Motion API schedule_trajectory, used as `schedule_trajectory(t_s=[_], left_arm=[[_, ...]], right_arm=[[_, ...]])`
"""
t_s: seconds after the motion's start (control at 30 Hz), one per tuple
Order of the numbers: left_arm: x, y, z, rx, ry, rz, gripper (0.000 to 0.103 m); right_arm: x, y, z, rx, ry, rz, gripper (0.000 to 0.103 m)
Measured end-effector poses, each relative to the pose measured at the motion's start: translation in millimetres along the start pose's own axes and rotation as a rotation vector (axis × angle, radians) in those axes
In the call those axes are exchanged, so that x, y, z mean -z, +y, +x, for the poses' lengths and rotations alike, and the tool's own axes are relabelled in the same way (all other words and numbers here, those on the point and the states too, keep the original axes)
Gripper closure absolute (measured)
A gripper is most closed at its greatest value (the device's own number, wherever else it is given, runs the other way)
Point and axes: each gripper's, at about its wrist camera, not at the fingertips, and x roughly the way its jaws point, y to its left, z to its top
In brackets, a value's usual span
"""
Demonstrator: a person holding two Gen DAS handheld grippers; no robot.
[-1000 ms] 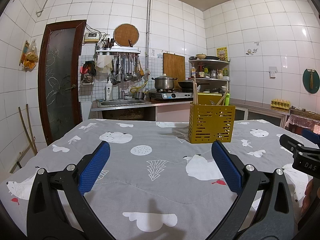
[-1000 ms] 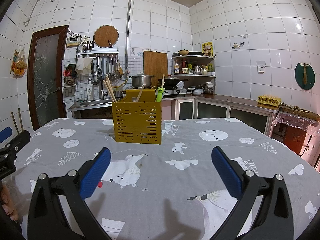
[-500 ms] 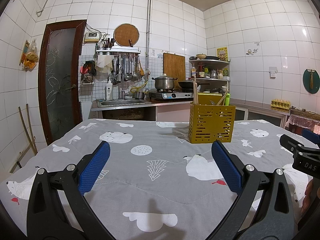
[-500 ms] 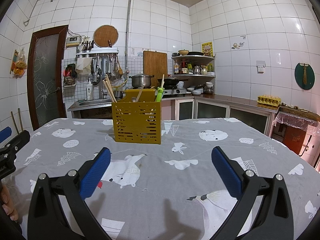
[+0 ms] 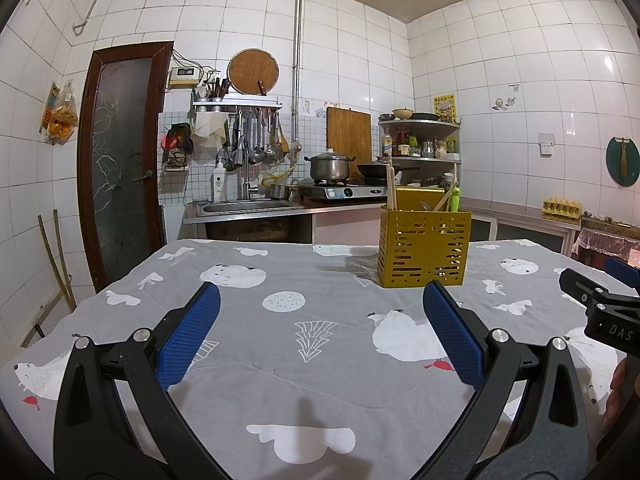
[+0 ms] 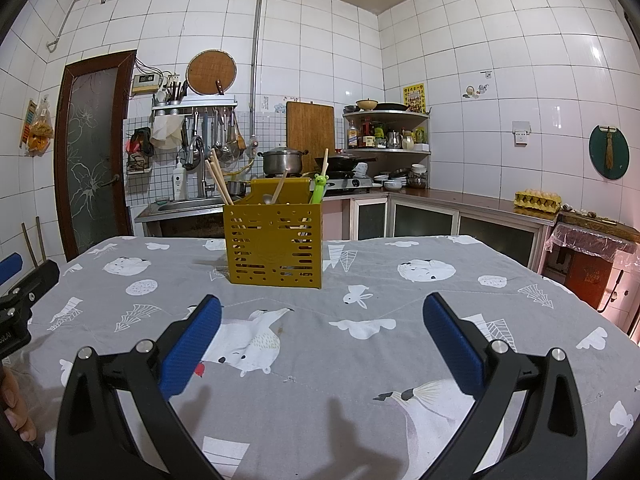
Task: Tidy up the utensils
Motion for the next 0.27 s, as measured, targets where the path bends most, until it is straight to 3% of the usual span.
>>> schedule_trajectory(t_s=[0.27], left_arm=[[-2.8,-0.8,-0.6,-0.001,0.006,-0.006,0.005]], right_arm=[[-0.1,-0.1,-0.2,0.0,0.0,0.001,0.004]])
